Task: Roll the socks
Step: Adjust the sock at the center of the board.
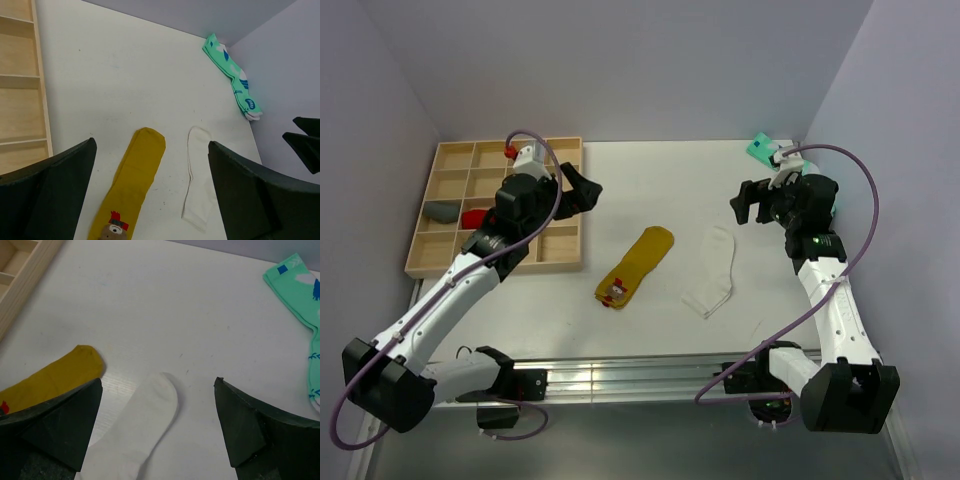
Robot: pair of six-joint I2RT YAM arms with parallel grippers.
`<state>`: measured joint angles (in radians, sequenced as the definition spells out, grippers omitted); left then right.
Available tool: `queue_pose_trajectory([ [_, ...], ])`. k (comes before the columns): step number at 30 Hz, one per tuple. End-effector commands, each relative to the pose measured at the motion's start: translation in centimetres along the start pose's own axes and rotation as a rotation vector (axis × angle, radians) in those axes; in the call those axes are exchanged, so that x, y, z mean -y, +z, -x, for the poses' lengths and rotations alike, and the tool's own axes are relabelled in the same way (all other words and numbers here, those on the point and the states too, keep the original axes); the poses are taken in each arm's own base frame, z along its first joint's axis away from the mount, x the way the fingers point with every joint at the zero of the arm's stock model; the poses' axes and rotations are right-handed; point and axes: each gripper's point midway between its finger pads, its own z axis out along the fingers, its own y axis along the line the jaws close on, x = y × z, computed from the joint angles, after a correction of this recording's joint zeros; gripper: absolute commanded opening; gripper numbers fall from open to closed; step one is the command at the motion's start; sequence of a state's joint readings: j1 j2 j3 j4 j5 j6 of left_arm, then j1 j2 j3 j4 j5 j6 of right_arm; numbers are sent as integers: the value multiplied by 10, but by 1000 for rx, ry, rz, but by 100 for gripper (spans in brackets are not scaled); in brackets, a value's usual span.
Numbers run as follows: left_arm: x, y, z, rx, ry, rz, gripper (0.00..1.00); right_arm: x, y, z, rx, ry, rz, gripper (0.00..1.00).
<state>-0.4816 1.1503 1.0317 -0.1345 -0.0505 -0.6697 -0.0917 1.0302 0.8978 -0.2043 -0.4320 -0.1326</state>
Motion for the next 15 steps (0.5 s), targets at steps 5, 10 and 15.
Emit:
queue_pose_trajectory([
  [5, -9, -26, 28, 176, 11, 87, 99, -5, -12, 27, 39, -65, 25, 100],
  [10, -19, -35, 30, 218, 11, 113, 99, -10, -2, 18, -32, -72, 72, 99],
  [15, -27, -49, 37, 258, -19, 156, 99, -66, 21, -2, -120, -160, 199, 92],
])
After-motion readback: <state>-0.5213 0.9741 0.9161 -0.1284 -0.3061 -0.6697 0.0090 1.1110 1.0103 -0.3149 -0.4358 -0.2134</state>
